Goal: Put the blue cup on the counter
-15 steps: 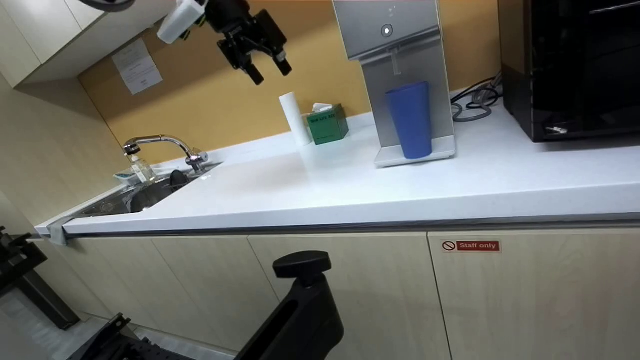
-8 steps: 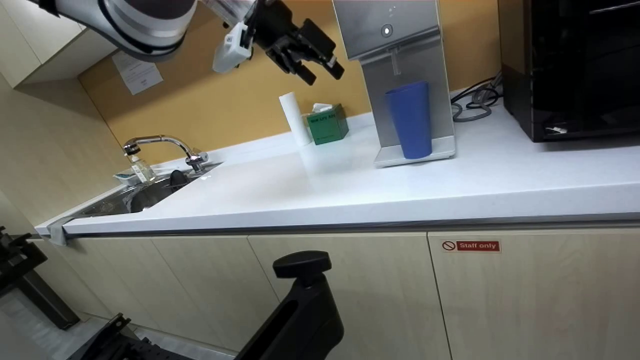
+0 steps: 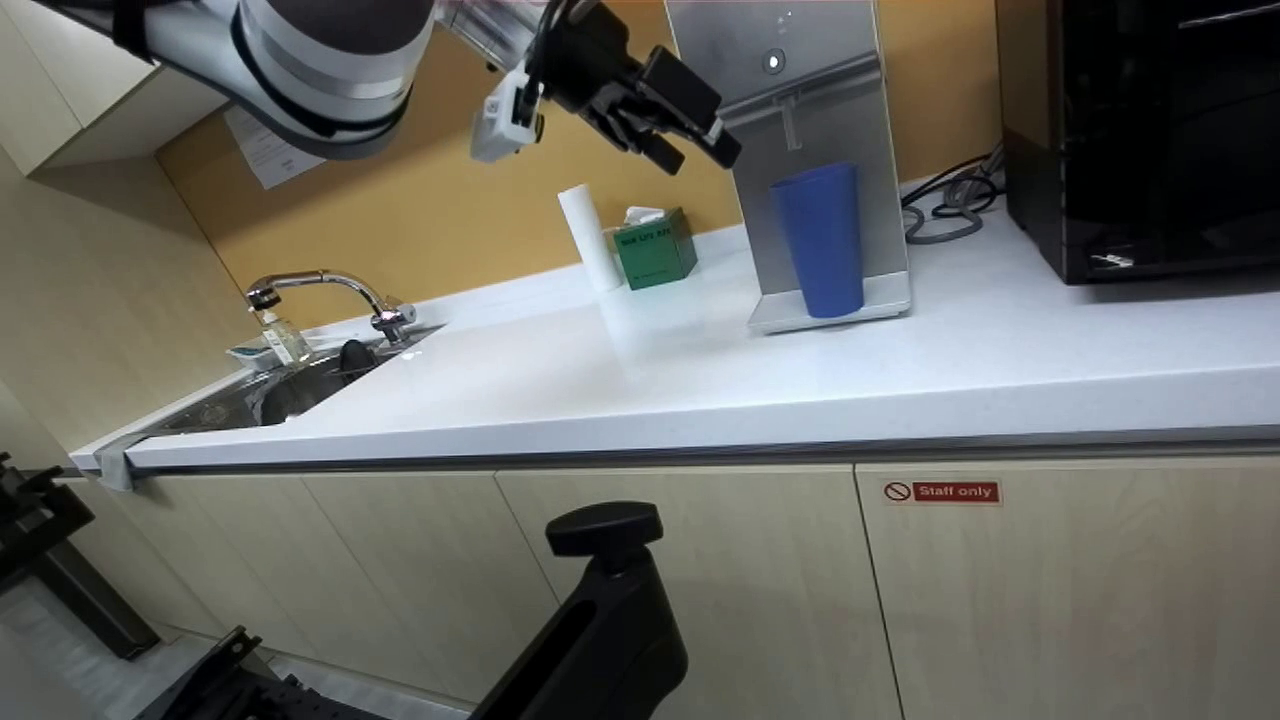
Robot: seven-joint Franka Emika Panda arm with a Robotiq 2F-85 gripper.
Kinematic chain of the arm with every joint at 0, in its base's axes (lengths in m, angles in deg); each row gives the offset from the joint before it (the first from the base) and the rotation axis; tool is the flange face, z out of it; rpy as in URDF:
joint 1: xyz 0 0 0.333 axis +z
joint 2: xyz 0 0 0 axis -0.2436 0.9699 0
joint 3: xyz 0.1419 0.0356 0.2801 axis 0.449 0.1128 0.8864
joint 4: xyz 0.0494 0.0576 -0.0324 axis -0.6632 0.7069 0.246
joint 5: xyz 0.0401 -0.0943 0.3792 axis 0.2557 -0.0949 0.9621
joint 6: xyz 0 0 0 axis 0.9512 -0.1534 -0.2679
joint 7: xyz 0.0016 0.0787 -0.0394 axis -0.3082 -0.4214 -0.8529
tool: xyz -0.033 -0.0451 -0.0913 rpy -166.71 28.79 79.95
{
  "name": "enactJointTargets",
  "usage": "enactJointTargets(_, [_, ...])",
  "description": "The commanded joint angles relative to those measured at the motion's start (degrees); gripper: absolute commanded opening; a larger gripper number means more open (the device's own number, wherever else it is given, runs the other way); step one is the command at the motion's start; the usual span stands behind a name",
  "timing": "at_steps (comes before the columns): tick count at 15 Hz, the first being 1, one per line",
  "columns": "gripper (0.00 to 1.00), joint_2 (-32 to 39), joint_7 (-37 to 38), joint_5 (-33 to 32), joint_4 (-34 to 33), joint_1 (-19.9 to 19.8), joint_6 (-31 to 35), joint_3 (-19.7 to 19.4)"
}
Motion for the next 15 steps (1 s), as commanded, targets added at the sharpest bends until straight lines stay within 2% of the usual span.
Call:
enactJointTargets(1, [1.00,0.66,-1.08,0.47,-0.05,0.51,1.32,-0.32])
enactJointTargets(8, [1.00,8.80,-13.75,6.48,0.25,5.94,13.65,-2.96])
enactJointTargets(10, [1.00,11.28,-15.59,8.16,-0.22,6.46,15.60,-2.76])
enactJointTargets(12, [1.00,13.75,-16.10,7.94,-1.18,5.33,16.96,-2.48])
enactJointTargets(13, [1.00,14.65,-18.32,10.15,-1.62,8.00,17.56,-5.25])
enactJointTargets(15, [1.00,16.54,-19.55,11.37,-2.75,8.09,19.18,-6.76])
